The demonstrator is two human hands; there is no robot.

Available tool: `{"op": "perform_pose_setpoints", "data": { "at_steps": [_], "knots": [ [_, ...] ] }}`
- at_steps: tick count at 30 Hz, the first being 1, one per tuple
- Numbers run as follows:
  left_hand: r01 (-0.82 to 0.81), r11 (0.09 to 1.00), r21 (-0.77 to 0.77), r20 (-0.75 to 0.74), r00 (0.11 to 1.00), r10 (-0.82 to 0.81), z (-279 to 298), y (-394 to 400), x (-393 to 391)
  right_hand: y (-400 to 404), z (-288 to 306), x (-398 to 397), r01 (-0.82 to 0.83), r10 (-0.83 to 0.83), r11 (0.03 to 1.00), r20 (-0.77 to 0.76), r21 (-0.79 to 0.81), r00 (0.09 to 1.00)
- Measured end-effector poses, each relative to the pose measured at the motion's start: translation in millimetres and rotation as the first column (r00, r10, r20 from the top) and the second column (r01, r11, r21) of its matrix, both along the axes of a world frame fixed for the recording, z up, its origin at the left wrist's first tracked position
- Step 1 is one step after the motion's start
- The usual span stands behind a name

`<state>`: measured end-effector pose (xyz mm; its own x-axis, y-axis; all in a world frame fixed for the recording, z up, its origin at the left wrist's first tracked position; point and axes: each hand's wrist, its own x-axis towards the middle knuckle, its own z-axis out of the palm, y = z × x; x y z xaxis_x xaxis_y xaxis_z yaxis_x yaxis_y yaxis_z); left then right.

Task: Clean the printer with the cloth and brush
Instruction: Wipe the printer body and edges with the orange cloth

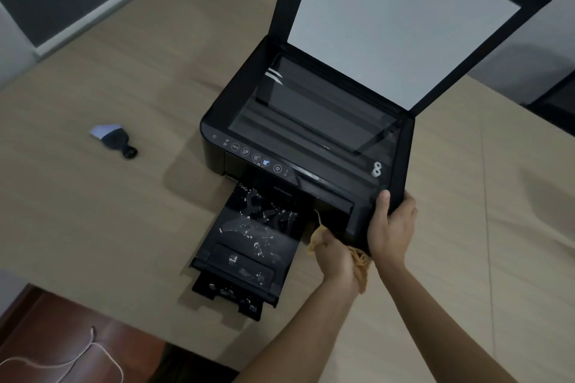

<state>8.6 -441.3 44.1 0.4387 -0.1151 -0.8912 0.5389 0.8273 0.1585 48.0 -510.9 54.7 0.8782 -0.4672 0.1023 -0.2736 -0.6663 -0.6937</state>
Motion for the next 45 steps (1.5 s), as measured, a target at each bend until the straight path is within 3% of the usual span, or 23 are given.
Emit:
{"op": "perform_pose_setpoints", "data": {
  "at_steps": [3,7,11,14,16,18,20,25,29,31,35,38,43,45],
  "knots": [
    [-0.056,0.993,-0.105,-0.028,0.998,0.054,-0.6,7.1,3.8,-1.2,1.0,-0.4,-0.001,0.0,1.0,0.012,0.01,1.0],
    [-0.015,0.974,-0.224,-0.016,1.0,0.012,5.3,9.7,1.8,-0.8,2.7,1.0,-0.008,0.008,1.0,0.018,0.011,1.0],
    [0.036,0.968,-0.247,-0.043,0.998,-0.048,-7.9,8.4,4.9,-1.8,1.4,0.1,-0.007,0.007,1.0,0.013,0.021,1.0],
    [0.019,0.994,-0.105,0.062,0.998,-0.013,-1.4,9.1,-5.5,-1.7,1.4,0.0,-0.017,0.016,0.999,0.021,0.028,1.0],
    [-0.086,0.989,0.12,0.145,0.987,0.068,9.2,8.5,-15.3,-2.1,1.6,0.3,-0.014,0.014,0.999,0.016,0.032,1.0],
    [-0.171,0.912,0.372,0.336,0.941,0.04,25.5,13.6,-9.8,-1.5,1.9,-0.4,-0.019,0.018,0.999,0.015,0.028,1.0],
    [-0.209,0.81,0.548,0.419,0.907,-0.049,36.4,13.5,11.9,0.3,2.6,-1.0,-0.026,0.025,0.999,0.025,0.029,0.999],
    [-0.286,0.662,0.692,0.43,0.901,-0.06,32.1,13.0,37.0,3.6,8.2,-1.0,-0.018,0.018,0.999,0.022,0.035,1.0],
    [-0.44,0.494,0.75,0.492,0.87,0.029,-1.6,87.5,59.8,3.5,9.9,-0.5,-0.032,0.031,0.999,0.021,0.038,0.999],
    [-0.454,0.454,0.767,0.477,0.876,0.069,-6.0,108.5,71.0,1.5,8.7,-0.2,-0.031,0.031,0.999,0.018,0.031,0.999],
    [-0.451,0.349,0.821,0.535,0.822,-0.196,6.0,63.0,45.2,0.3,8.8,-3.2,-0.036,0.035,0.998,0.033,0.042,0.999],
    [-0.478,0.381,0.791,0.564,0.811,-0.153,0.2,70.4,54.0,-0.9,8.7,-1.3,-0.038,0.035,0.998,0.052,0.054,0.998],
    [-0.58,0.485,0.655,0.528,0.81,0.256,-13.3,173.2,102.4,-0.7,6.1,1.0,-0.057,0.053,0.997,0.075,0.055,0.996],
    [-0.59,0.589,0.551,0.513,0.797,0.318,-13.9,210.6,112.1,0.5,6.0,2.5,-0.061,0.056,0.997,0.081,0.049,0.995]
  ]
}}
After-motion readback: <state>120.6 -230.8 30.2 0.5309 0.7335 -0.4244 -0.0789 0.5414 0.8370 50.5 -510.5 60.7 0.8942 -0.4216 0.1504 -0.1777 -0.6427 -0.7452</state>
